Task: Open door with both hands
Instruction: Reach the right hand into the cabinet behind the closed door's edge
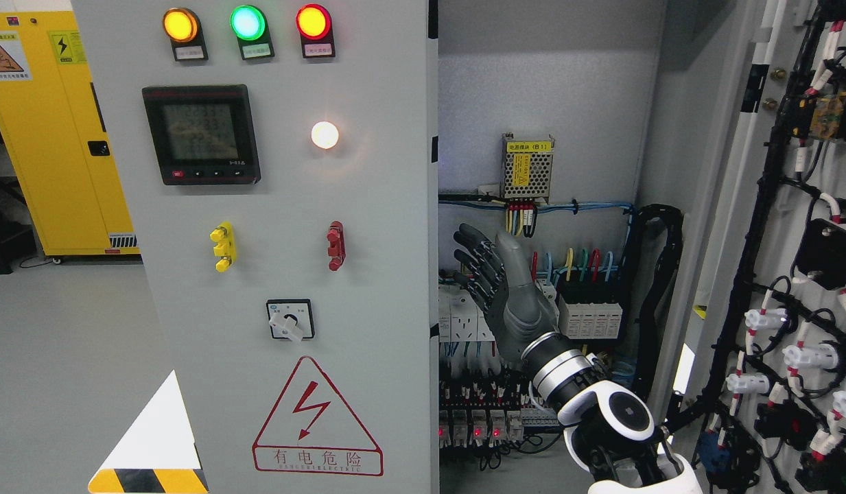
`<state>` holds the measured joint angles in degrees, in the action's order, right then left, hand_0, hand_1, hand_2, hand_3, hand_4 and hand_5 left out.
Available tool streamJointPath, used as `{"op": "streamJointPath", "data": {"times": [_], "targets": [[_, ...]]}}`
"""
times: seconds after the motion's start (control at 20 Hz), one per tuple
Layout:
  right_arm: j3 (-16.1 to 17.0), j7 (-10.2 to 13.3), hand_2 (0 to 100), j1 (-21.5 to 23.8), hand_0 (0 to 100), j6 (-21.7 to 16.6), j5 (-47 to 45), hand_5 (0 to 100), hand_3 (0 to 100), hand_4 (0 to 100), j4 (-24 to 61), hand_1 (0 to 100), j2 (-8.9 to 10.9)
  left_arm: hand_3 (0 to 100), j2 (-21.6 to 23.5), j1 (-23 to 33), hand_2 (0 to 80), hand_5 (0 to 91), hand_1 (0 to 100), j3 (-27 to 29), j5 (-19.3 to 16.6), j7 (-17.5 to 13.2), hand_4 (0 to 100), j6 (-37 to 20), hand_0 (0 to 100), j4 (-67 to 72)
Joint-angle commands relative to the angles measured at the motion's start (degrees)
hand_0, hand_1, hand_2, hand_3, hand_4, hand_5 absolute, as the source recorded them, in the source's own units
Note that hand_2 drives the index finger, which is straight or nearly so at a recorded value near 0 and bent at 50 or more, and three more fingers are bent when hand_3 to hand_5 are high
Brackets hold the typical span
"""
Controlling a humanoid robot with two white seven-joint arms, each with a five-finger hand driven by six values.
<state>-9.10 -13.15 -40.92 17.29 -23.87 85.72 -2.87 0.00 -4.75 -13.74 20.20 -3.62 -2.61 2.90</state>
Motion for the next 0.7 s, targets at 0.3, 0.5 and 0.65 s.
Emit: {"op": "streamJointPath", "data": {"times": [0.3, 0.5, 0.65], "targets": [[0.84, -3.46, 0, -2.41, 22, 1.96, -0.74, 0, 0, 0, -2.31, 1, 0.15, 0, -0.79, 0.0, 0.0, 0.0, 0, 0.03, 0.01, 0.02, 0, -0.03, 0, 0.0], [0.93, -3.55, 0, -3.11, 22, 2.05, -0.83, 0, 0, 0, -3.36, 1, 0.15, 0, -0.79, 0.0, 0.0, 0.0, 0, 0.03, 0.01, 0.02, 0, -0.03, 0, 0.0], [0.93, -4.94, 0, -3.9, 22, 2.05, -0.92, 0, 0, 0, -4.16, 1, 0.15, 0, -0.7, 0.0, 0.0, 0.0, 0, 0.03, 0.01, 0.02, 0, -0.03, 0, 0.0]]}}
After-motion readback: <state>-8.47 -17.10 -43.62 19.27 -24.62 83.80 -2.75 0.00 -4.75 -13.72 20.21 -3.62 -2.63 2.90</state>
